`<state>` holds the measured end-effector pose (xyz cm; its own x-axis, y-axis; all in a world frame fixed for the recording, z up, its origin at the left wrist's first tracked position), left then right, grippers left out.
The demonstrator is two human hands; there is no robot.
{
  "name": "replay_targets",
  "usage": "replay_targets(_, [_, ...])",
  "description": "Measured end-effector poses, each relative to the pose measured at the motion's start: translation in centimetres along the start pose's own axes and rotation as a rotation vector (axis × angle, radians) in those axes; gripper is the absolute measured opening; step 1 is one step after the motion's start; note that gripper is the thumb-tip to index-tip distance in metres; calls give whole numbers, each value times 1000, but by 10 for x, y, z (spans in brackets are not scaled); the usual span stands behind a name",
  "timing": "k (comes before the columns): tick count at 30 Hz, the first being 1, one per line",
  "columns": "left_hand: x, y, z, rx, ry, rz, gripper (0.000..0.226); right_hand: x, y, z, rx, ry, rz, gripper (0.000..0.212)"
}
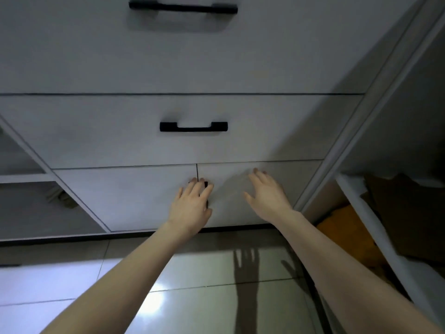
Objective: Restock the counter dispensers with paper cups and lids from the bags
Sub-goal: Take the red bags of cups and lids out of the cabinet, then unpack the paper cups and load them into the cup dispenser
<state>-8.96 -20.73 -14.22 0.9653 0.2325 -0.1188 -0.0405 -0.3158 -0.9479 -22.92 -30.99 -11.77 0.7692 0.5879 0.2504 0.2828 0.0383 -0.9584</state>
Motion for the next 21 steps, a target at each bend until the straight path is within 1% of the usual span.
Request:
replay_targets(2, [-5, -35, 1, 71, -38, 7, 59, 10, -45, 6, -15, -18, -49, 55])
replay_targets(4, [-11, -79, -4, 149, -85, -5, 54, 20, -107, 9, -82, -18, -133, 43])
replay_targets(6, [-20, -134, -17, 197, -121, 3, 50, 31, -173, 11, -121, -6, -210, 36])
replay_targets(11, [-63, -288, -57, 219, -122, 103, 47, 53, -334, 16, -114, -11, -187, 38])
replay_targets(14, [-87, -369, -77, 240, -138, 175, 43, 59, -422, 22, -121, 4, -180, 39])
replay_targets(17, [-112, -428, -98, 272, -124, 201, 45, 56, -487, 28, -111, 13, -157, 39])
replay_targets(21, [-144, -480, -131, 279, -83, 241, 50, 36, -543, 37, -79, 85, -95, 40])
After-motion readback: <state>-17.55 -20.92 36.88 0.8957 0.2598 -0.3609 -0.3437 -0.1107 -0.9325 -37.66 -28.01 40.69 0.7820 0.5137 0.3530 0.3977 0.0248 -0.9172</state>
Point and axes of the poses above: each hand's wrist, its own z-axis away from the middle knuckle, its own y-axis out of the palm, x = y × z, the point moved 10 cm from there along -z, towards the middle knuckle, and after that the axes turned 12 degrees about -x, right-handed, at the moved point
